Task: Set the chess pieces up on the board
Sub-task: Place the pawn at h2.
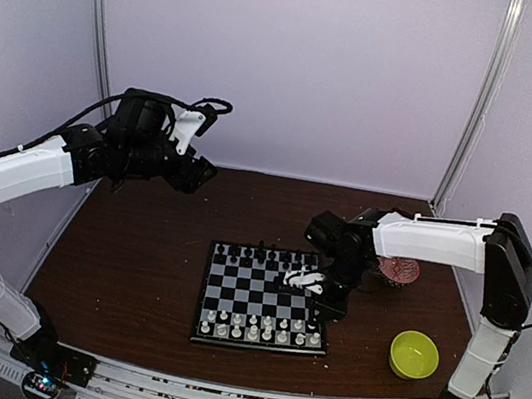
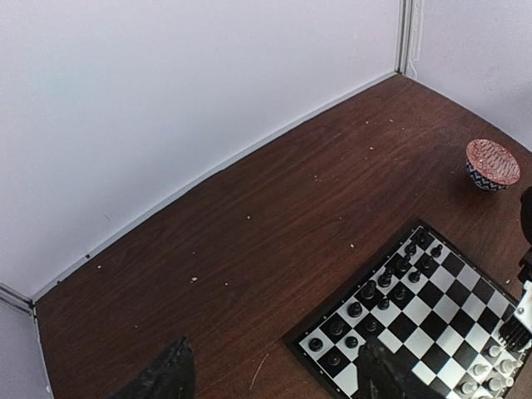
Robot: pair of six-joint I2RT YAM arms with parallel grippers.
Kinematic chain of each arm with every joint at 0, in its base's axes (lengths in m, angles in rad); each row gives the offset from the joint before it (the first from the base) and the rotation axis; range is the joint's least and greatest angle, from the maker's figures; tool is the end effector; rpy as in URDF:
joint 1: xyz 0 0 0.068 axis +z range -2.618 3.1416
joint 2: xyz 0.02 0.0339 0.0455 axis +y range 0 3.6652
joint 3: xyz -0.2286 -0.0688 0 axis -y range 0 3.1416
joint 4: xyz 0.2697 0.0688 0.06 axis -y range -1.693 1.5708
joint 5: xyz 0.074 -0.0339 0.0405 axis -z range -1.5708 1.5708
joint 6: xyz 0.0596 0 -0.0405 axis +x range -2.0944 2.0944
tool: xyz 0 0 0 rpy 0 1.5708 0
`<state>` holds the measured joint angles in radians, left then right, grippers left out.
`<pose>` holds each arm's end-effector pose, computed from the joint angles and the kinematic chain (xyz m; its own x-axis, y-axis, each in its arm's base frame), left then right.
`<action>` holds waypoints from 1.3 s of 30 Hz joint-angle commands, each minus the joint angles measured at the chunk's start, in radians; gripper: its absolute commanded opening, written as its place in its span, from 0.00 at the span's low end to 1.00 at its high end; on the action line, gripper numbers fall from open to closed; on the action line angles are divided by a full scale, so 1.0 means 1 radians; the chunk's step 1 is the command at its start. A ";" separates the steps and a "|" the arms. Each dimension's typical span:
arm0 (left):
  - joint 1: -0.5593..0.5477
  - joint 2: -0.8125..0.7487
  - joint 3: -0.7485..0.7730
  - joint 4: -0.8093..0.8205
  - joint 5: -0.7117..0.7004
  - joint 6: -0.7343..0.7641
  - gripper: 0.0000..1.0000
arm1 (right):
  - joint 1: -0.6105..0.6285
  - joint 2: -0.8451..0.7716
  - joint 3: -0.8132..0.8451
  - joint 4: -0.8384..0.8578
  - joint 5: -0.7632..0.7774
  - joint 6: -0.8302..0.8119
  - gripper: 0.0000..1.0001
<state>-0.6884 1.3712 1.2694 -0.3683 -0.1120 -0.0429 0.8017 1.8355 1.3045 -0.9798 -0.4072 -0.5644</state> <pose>0.2883 -0.2286 0.3095 -0.3733 0.2519 -0.8929 0.5389 0.8423 0.0123 0.2268 0.2682 0.1208 -0.2248 -0.9385 -0.2621 -0.9428 0.1415 0.3019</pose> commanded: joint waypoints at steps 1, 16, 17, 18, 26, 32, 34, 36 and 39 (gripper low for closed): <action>0.000 0.008 0.024 0.022 0.011 0.006 0.68 | 0.011 -0.019 -0.006 -0.009 0.012 -0.018 0.07; 0.000 0.009 0.024 0.022 0.015 0.006 0.68 | 0.015 0.013 -0.002 0.008 0.034 -0.011 0.11; 0.000 0.009 0.024 0.022 0.015 0.006 0.68 | 0.014 0.014 -0.003 0.009 0.034 -0.011 0.11; 0.000 0.011 0.024 0.022 0.015 0.006 0.68 | 0.015 0.015 -0.002 0.011 0.034 -0.011 0.12; 0.000 0.015 0.025 0.020 0.018 0.006 0.68 | 0.018 0.030 0.001 0.011 0.027 -0.011 0.13; 0.000 0.016 0.025 0.019 0.020 0.004 0.68 | 0.017 0.042 0.009 0.015 0.039 -0.003 0.14; 0.000 0.015 0.025 0.019 0.018 0.005 0.68 | 0.017 0.040 0.012 0.014 0.038 -0.004 0.14; 0.000 0.015 0.025 0.019 0.017 0.005 0.68 | 0.019 0.031 0.013 0.008 0.039 -0.004 0.15; 0.000 0.018 0.026 0.019 0.015 0.005 0.68 | 0.017 0.005 0.013 -0.011 0.036 -0.015 0.17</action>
<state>-0.6884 1.3819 1.2694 -0.3687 -0.1078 -0.0433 0.8139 1.8683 1.3025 -0.9726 -0.3843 -0.5732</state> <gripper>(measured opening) 0.682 0.160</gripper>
